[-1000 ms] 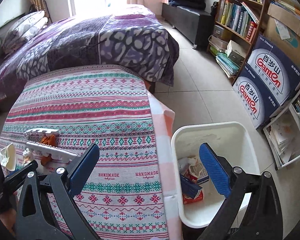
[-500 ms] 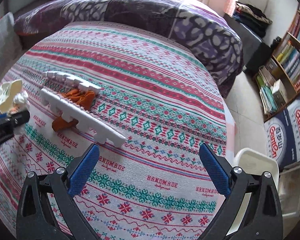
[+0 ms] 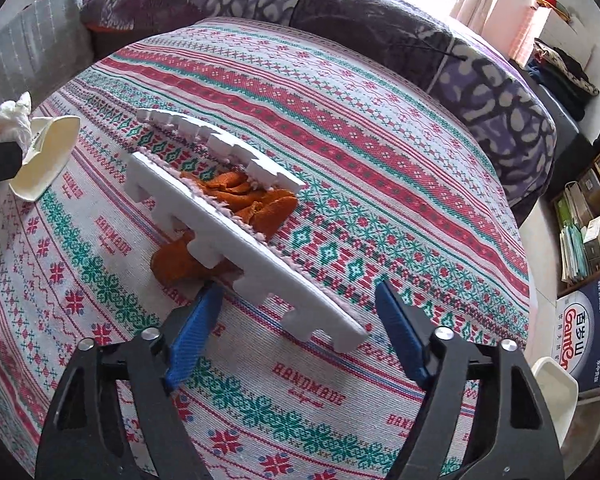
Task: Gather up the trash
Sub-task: 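Grasp the white foam toothed strip with the right tool while the left tool holds the bag, then carry both items to the bin and open the right tool to drop the foam strip, then open the left tool over the bin to drop the white bag, then grasp the white leaf-printed paper cup on the bed with the left tool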
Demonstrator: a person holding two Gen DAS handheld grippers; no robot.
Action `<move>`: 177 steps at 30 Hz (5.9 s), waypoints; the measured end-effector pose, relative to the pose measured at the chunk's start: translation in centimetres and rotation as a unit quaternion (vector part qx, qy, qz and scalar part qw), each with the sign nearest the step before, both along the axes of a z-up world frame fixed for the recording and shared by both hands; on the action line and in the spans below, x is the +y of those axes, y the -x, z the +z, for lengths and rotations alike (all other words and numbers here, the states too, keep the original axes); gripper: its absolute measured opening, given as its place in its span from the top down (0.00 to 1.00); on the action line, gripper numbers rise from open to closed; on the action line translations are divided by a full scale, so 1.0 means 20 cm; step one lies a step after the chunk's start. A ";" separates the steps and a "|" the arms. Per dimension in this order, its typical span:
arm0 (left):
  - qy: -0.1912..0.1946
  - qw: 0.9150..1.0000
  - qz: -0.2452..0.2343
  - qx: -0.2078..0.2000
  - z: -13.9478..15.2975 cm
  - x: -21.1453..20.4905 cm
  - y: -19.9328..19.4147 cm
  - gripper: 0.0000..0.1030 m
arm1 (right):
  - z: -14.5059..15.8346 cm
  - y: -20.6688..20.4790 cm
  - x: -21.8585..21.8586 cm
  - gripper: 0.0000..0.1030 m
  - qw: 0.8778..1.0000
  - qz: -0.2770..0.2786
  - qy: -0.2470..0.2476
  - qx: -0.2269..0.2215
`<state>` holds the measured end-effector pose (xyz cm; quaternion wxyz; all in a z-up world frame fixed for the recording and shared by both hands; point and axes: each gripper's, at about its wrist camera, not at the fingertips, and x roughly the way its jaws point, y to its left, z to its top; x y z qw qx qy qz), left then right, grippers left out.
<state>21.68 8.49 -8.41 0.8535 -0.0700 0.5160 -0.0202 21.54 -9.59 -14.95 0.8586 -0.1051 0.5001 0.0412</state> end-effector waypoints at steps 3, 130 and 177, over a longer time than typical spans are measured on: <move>0.010 1.000 0.007 0.008 -0.01 0.04 0.00 0.69 | 0.02 0.00 0.03 0.63 1.000 0.004 -0.012 0.012; 0.097 0.922 -0.370 -0.065 0.10 -1.77 0.73 0.34 | 0.52 1.11 -1.71 0.14 0.850 -0.510 -0.046 -0.124; 0.106 0.947 0.297 0.056 -0.15 0.31 -0.03 0.11 | 0.45 0.42 -0.56 0.07 0.946 -0.310 -0.032 -0.094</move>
